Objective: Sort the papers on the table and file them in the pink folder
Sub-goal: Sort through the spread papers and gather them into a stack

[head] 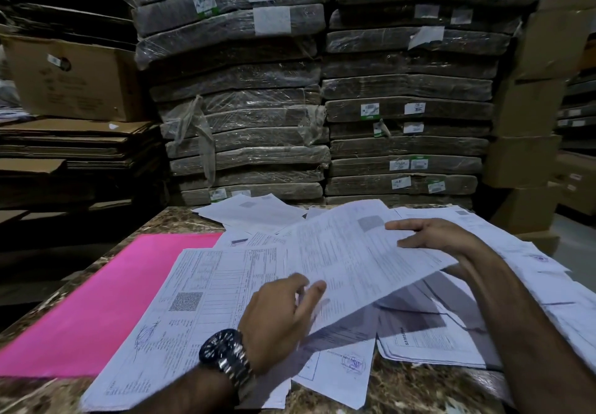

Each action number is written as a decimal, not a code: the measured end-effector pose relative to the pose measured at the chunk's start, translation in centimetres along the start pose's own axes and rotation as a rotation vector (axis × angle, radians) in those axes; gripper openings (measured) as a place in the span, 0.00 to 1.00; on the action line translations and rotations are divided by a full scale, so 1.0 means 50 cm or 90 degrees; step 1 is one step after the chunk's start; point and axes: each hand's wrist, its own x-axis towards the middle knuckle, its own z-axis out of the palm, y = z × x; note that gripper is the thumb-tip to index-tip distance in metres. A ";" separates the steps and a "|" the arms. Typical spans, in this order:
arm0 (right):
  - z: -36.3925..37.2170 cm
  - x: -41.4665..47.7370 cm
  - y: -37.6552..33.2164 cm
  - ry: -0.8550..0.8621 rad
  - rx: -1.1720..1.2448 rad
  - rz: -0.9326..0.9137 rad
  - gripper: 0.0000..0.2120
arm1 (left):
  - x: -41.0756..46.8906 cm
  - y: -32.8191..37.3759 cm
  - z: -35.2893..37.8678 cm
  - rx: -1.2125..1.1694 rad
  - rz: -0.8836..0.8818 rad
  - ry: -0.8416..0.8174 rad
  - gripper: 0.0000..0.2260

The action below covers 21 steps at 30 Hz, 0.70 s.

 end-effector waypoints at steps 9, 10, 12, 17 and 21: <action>-0.010 -0.005 0.006 0.010 0.053 -0.014 0.16 | 0.133 0.018 -0.025 -0.436 -0.303 -0.107 0.23; -0.004 -0.008 0.008 0.010 0.070 -0.014 0.15 | 0.137 0.019 -0.029 -0.465 -0.307 -0.094 0.19; 0.016 -0.011 0.014 -0.013 0.136 -0.002 0.15 | 0.137 0.015 -0.044 -0.465 -0.306 -0.067 0.15; 0.111 -0.007 0.020 -0.063 0.131 -0.017 0.16 | 0.108 -0.070 -0.116 -0.333 -0.304 -0.023 0.13; 0.222 -0.012 0.021 -0.128 0.074 -0.037 0.14 | 0.045 -0.153 -0.191 -0.145 -0.300 -0.060 0.16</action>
